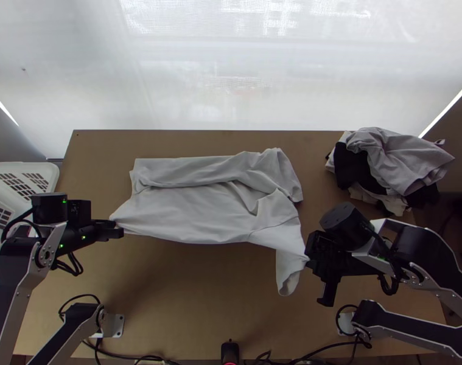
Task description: Fold the t-shirt
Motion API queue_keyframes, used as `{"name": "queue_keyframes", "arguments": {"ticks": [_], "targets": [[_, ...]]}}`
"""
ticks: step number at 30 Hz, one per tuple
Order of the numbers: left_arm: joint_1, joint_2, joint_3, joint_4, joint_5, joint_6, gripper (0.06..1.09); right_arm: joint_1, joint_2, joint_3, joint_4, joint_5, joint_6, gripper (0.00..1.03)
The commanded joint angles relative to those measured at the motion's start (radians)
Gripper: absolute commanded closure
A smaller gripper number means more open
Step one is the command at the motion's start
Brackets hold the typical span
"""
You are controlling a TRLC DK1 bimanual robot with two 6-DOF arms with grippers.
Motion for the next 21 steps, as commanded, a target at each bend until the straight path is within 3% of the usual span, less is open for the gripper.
{"name": "queue_keyframes", "arguments": {"ticks": [1,11,21], "targets": [[0.005,-0.02,0.043,-0.041,0.006,0.003,1.05,0.087,0.047,0.121,-0.054,-0.013,0.022,1.0],[0.023,-0.049,0.104,-0.134,0.006,-0.001,1.05,0.17,0.088,0.244,-0.074,-0.021,0.048,1.0],[0.039,-0.064,0.083,-0.157,0.006,-0.007,1.05,0.144,0.065,0.221,-0.063,-0.027,0.065,1.0]]}}
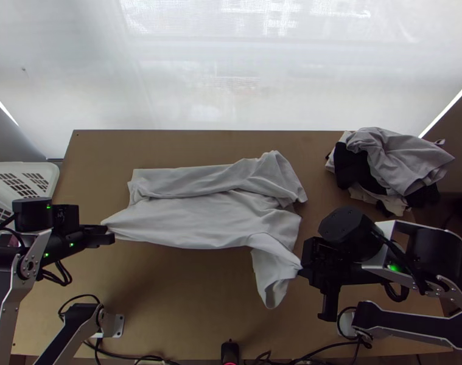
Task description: Fold the t-shirt
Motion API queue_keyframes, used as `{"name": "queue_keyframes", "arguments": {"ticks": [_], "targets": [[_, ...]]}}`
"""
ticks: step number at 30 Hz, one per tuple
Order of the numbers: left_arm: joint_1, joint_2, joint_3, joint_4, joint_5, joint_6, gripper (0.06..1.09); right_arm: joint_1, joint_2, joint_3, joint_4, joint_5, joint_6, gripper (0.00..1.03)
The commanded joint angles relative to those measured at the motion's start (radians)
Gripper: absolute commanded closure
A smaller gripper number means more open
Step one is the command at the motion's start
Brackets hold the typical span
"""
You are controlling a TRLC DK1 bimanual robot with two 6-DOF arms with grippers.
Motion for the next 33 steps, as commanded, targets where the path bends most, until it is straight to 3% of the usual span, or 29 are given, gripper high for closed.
{"name": "queue_keyframes", "arguments": {"ticks": [1,6,21,33], "targets": [[0.008,0.005,-0.019,0.013,-0.001,-0.011,1.05,-0.03,-0.025,-0.042,0.016,0.0,0.003,1.0],[0.008,0.076,-0.025,0.092,-0.002,-0.031,1.05,-0.105,-0.044,-0.123,0.035,0.0,-0.037,1.0],[0.013,0.402,0.021,0.32,-0.019,-0.008,1.05,-0.492,0.072,-0.235,0.294,-0.06,-0.25,1.0],[0.014,0.554,0.041,0.441,-0.024,-0.014,1.05,-0.65,0.294,-0.191,0.484,-0.063,-0.356,1.0]]}}
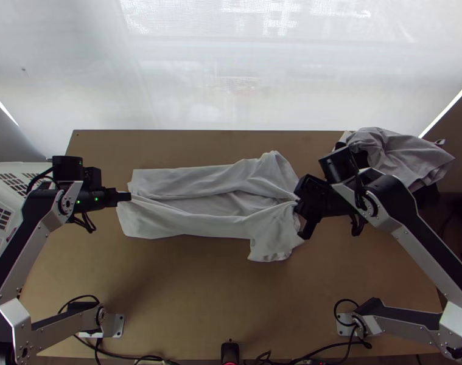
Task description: Fold the t-shirt
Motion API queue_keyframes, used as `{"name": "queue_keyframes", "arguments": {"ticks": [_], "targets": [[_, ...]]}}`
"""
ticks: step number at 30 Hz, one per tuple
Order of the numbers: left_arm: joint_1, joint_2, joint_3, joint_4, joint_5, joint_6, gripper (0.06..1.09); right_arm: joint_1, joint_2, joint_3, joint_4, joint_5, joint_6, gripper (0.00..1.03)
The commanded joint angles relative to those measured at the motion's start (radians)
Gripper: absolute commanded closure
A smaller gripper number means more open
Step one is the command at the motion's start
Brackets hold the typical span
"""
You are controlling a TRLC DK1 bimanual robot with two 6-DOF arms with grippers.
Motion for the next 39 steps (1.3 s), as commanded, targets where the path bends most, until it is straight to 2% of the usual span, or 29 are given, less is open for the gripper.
{"name": "queue_keyframes", "arguments": {"ticks": [1,15,22,29,34,39], "targets": [[0.001,0.095,0.011,0.062,-0.007,-0.004,1.05,-0.106,0.148,0.044,0.102,-0.002,-0.075,1.0],[0.006,0.276,0.16,0.108,-0.048,0.001,1.05,-0.22,0.489,0.346,0.146,-0.002,-0.132,1.0],[0.006,0.358,0.269,0.108,-0.059,0.004,1.05,-0.25,0.676,0.6,0.143,-0.002,-0.145,1.0],[0.018,0.404,0.318,0.108,-0.062,0.007,1.05,-0.27,0.889,0.907,0.04,0.0,-0.201,1.0],[0.024,0.437,0.344,0.108,-0.065,0.011,1.05,-0.272,0.955,0.942,0.047,0.006,-0.268,1.0],[0.023,0.477,0.37,0.109,-0.071,0.011,1.05,-0.283,0.978,0.942,0.09,0.009,-0.261,1.0]]}}
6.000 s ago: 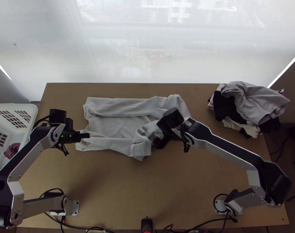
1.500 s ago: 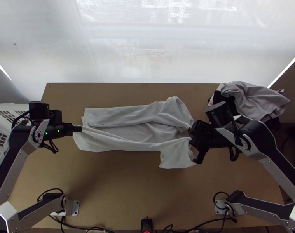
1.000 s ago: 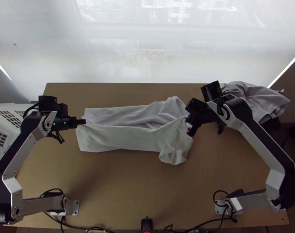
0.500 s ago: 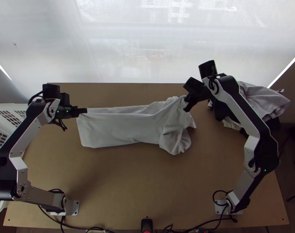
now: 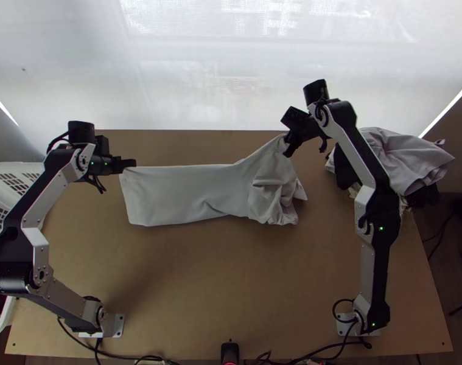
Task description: Fold the t-shirt
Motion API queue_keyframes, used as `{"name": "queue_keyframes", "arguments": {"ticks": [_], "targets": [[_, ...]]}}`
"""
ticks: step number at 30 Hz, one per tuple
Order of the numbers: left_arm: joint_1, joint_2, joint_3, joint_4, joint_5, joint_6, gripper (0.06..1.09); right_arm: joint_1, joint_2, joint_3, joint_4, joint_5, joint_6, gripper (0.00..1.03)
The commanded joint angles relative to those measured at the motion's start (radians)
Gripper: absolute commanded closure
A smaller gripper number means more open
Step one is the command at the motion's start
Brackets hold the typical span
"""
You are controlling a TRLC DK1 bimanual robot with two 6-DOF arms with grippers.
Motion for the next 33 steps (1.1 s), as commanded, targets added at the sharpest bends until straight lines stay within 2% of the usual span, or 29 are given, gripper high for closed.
{"name": "queue_keyframes", "arguments": {"ticks": [1,7,12,24,29,33], "targets": [[0.002,0.058,0.044,0.003,-0.008,0.0,1.05,-0.02,0.07,0.056,0.042,0.008,-0.009,1.0],[-0.009,0.092,0.061,0.037,-0.02,-0.012,1.05,-0.042,0.063,0.046,0.168,0.029,0.063,1.0],[-0.015,0.145,0.098,0.054,-0.031,-0.015,1.05,-0.033,0.061,0.043,0.239,0.056,0.08,1.0],[-0.013,0.308,0.182,0.074,-0.039,-0.004,1.05,-0.016,0.116,0.033,0.302,0.129,0.087,1.0],[-0.015,0.36,0.224,0.075,-0.037,-0.001,1.05,-0.022,0.08,0.021,0.318,0.134,0.17,1.0],[-0.026,0.386,0.239,0.075,-0.037,0.0,1.05,-0.009,-0.02,-0.082,0.317,0.134,0.188,1.0]]}}
